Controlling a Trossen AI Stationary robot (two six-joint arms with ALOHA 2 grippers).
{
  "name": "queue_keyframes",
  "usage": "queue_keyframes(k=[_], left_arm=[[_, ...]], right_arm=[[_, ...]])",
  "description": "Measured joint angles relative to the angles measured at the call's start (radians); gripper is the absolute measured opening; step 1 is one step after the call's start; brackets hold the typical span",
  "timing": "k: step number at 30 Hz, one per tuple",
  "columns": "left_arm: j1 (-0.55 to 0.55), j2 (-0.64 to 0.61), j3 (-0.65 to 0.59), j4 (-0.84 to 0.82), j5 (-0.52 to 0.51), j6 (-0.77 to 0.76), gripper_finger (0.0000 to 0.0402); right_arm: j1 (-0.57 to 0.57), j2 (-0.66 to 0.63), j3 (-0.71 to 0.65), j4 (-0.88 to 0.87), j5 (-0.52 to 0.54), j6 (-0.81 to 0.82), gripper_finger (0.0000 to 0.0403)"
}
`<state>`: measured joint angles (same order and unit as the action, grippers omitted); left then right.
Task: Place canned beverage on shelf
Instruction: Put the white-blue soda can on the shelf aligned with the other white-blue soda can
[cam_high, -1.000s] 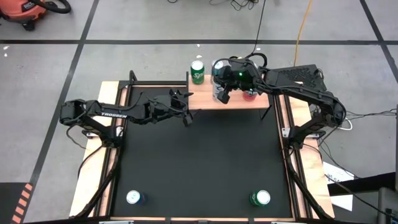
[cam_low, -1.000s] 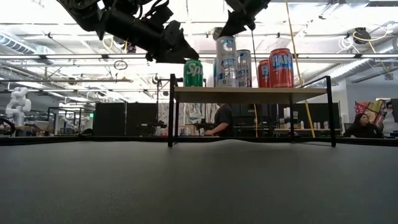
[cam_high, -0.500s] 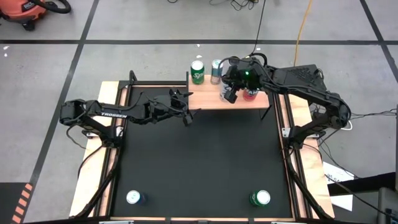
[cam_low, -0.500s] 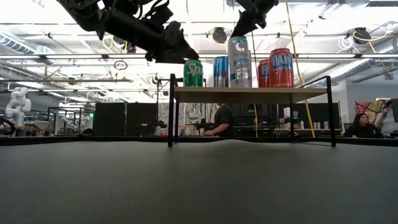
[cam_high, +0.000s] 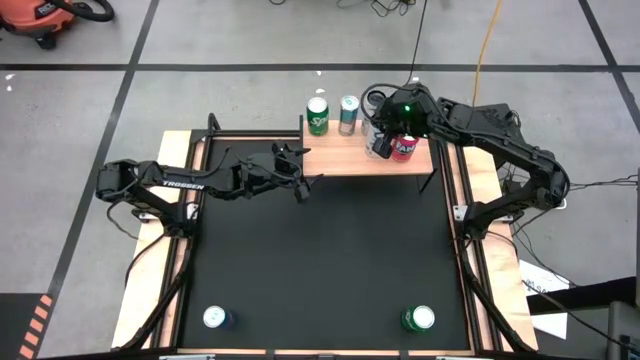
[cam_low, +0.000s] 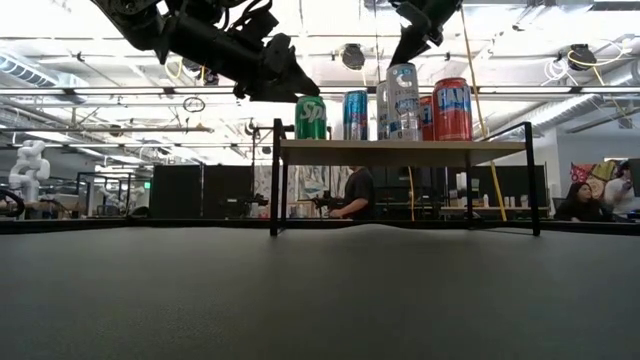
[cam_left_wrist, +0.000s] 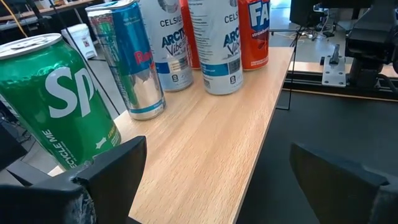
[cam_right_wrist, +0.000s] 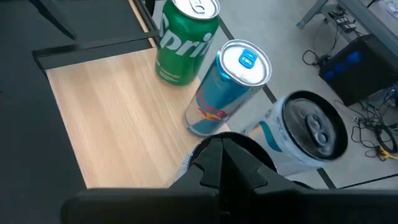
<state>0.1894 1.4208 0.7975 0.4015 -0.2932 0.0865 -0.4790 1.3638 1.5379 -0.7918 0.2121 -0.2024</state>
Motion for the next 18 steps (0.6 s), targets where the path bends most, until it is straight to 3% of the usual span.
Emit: queue_keyframes(k=[18], left_arm=[[0.0,0.0,0.0,0.0,-0.003,-0.001,0.0393]], right_arm=[[-0.011,-0.007,0.0,0.056,-0.053,0.01,0.0]])
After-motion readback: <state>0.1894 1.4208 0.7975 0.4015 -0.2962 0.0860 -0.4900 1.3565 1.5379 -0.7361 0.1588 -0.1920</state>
